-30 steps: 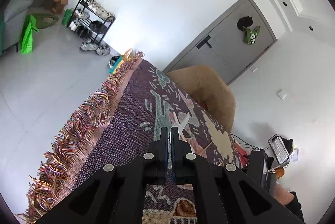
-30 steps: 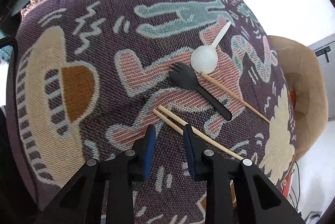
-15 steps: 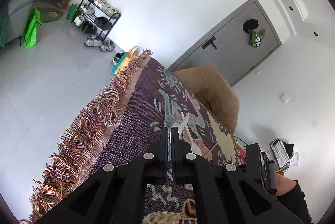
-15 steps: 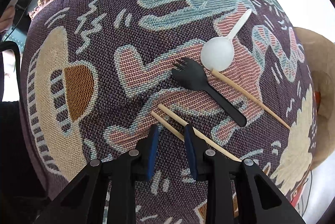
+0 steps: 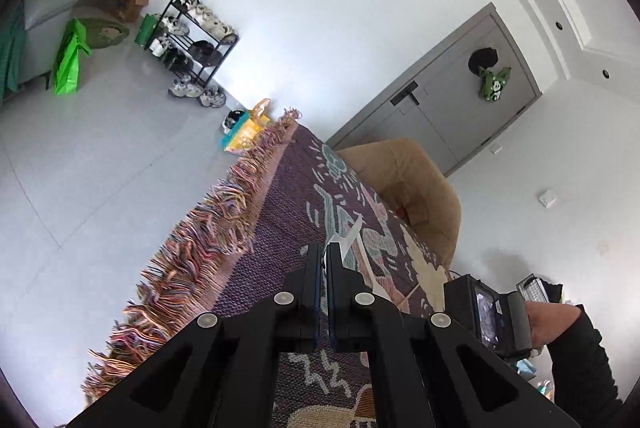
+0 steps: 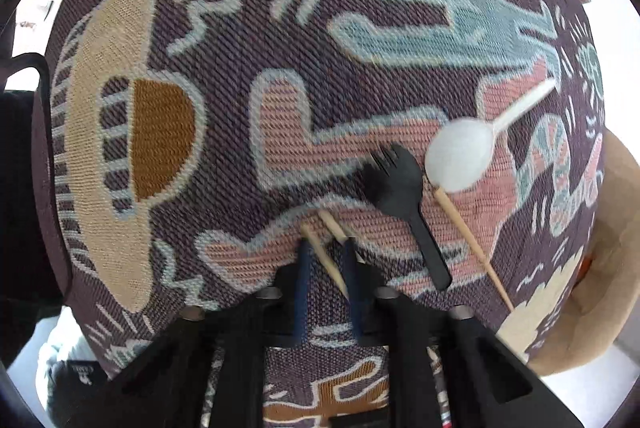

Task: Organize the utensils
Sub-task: 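Lower the right gripper onto a wooden chopstick and close on it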

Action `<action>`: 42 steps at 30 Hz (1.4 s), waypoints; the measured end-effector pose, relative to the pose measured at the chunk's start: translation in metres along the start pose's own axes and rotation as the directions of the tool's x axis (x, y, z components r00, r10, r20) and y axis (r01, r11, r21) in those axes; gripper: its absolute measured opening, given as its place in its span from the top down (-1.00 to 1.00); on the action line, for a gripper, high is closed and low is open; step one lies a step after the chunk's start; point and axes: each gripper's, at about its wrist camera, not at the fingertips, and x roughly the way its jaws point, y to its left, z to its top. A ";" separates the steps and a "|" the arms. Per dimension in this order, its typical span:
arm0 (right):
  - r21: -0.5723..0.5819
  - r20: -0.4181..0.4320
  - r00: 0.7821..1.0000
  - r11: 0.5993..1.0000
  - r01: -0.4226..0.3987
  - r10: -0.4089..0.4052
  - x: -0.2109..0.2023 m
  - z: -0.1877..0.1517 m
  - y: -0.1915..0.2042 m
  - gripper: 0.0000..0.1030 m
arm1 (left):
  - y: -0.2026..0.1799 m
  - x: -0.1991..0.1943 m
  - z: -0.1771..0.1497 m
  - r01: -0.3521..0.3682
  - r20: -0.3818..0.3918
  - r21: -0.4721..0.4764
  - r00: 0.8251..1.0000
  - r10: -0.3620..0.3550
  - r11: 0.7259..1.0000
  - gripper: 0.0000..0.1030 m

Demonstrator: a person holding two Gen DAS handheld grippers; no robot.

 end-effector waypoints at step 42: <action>-0.013 -0.011 0.997 0.997 0.073 -0.073 -0.011 0.014 0.017 0.87 | -0.002 -0.021 0.012 -0.008 0.036 -0.003 0.999 0.008 1.000 0.97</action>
